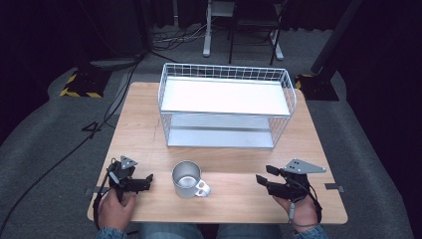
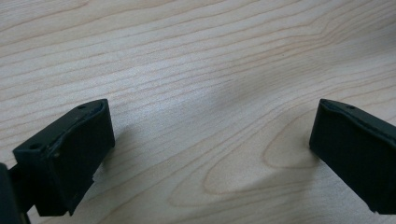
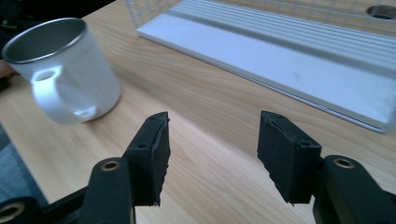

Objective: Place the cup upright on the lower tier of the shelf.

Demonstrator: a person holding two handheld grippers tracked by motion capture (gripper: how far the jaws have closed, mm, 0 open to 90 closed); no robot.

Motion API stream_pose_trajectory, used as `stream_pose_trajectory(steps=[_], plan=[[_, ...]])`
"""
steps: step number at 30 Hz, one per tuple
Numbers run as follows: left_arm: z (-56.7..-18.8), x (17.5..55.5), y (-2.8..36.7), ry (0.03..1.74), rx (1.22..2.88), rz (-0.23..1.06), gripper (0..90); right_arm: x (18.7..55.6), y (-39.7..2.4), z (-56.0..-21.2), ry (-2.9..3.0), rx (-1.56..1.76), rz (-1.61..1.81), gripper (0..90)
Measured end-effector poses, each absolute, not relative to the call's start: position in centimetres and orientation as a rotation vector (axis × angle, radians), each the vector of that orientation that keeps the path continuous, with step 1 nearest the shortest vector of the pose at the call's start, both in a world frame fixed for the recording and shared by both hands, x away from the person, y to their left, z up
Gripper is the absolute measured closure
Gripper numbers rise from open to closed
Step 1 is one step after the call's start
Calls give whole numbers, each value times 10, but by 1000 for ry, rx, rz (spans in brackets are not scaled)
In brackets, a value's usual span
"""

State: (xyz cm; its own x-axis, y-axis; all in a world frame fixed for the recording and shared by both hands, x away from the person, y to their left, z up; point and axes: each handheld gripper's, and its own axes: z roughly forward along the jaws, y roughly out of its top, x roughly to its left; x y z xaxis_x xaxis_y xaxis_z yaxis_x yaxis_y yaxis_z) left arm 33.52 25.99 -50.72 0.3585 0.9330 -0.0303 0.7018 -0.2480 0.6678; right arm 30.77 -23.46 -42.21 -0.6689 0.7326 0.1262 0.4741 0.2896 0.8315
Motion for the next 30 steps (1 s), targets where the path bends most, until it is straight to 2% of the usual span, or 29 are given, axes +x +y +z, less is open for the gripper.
stream_pose_trajectory(steps=[8,30], plan=[[-507,331,261,1403,2039,505,3,306,-203,-417,2375,1006,1318,451],[-507,330,261,1396,2045,504,3,296,-121,-423,2556,751,1345,402]])
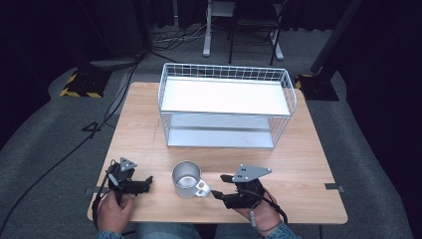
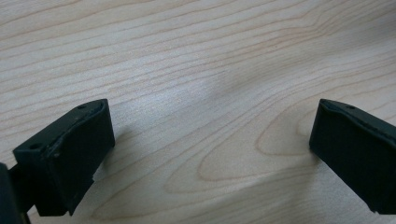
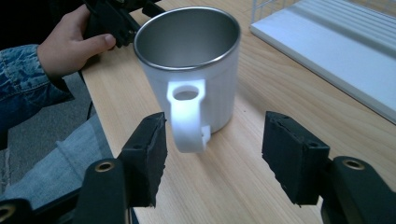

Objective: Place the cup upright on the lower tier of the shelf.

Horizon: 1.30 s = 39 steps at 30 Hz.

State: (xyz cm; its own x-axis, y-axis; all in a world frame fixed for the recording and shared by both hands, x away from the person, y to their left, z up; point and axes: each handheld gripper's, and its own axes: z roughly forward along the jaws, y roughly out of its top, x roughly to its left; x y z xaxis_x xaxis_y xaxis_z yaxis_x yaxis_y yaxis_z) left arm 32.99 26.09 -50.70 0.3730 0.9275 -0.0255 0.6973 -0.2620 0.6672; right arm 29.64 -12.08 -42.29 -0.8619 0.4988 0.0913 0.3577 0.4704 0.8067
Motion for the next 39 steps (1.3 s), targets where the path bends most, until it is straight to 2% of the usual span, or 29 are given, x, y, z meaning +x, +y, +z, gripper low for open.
stream_pose_trajectory(steps=[12,22,29,35,39], plan=[[-507,330,261,1397,2044,504,3,297,-98,-434,2634,728,1325,431],[-507,330,261,1396,2045,504,3,305,-83,-443,2664,737,1286,565],[-507,330,261,1396,2044,504,3,307,-73,-446,2688,729,1242,609],[-507,330,261,1397,2044,504,3,307,-70,-446,2673,719,1191,692],[-507,330,261,1396,2044,504,3,308,-70,-446,2678,716,1191,703]])
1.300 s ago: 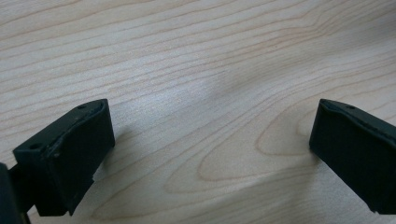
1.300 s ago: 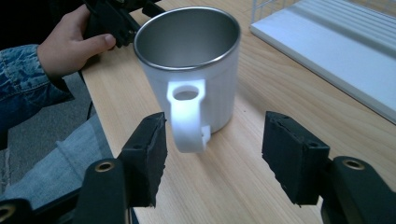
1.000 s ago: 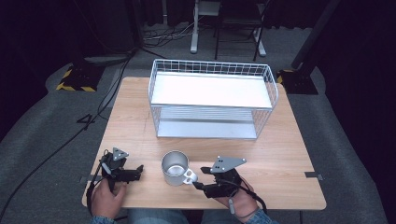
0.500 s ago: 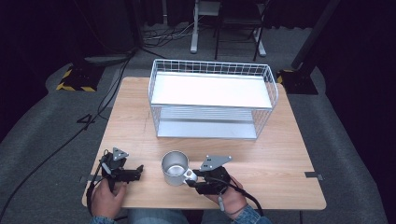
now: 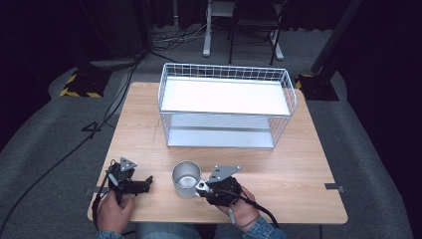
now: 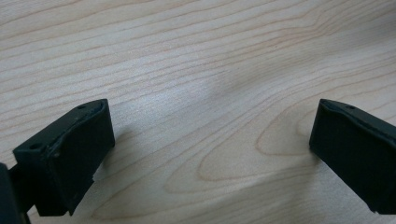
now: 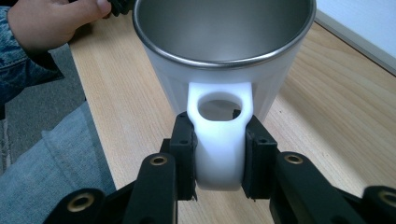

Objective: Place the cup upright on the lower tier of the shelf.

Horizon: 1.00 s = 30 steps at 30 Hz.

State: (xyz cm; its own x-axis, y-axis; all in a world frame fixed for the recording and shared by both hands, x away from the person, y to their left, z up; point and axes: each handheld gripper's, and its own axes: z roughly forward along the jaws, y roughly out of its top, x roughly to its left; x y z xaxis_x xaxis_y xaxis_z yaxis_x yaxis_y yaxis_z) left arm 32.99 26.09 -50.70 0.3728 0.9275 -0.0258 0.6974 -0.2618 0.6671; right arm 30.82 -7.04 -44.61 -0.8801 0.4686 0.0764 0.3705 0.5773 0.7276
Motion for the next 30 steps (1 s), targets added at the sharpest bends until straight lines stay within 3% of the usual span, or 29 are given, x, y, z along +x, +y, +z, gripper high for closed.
stream_pose_trajectory(steps=[30], plan=[[-507,330,261,1397,2044,503,3,305,-72,-443,2577,701,1269,714]])
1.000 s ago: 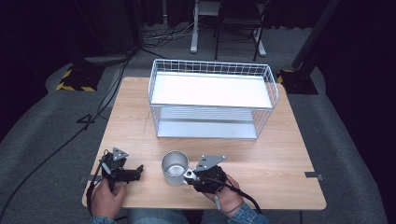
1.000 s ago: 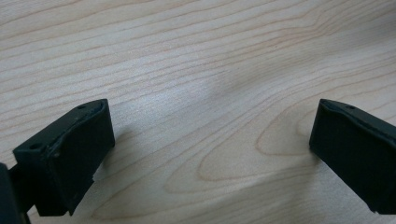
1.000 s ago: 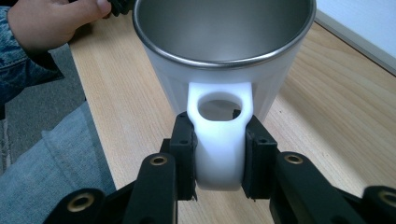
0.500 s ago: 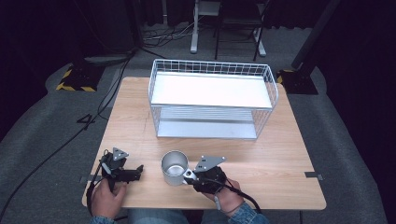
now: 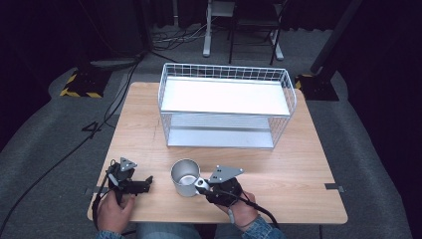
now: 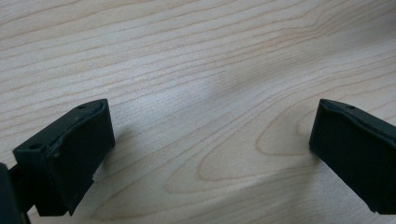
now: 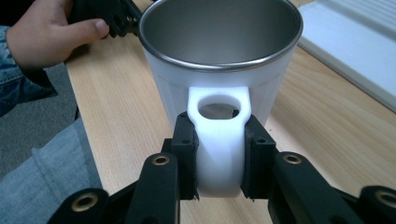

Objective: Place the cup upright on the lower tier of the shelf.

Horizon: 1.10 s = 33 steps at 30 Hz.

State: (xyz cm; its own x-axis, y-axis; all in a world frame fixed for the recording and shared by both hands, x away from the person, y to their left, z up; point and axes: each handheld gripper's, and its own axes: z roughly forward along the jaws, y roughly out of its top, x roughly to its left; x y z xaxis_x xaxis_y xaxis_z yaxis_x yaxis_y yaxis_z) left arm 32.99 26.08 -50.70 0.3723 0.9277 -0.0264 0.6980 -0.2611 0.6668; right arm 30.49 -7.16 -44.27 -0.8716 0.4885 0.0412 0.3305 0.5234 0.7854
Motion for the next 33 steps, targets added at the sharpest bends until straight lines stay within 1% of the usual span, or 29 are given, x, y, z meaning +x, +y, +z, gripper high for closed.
stream_pose_trajectory(steps=[7,17,22,33], plan=[[-507,330,261,1397,2044,504,3,308,-80,-430,2533,717,1313,714],[-507,330,261,1397,2044,504,3,324,-86,-410,2476,732,1330,714],[-507,330,261,1396,2045,504,3,339,-82,-404,2443,753,1336,714],[-507,330,261,1397,2045,503,3,386,-76,-403,2327,873,1341,714]])
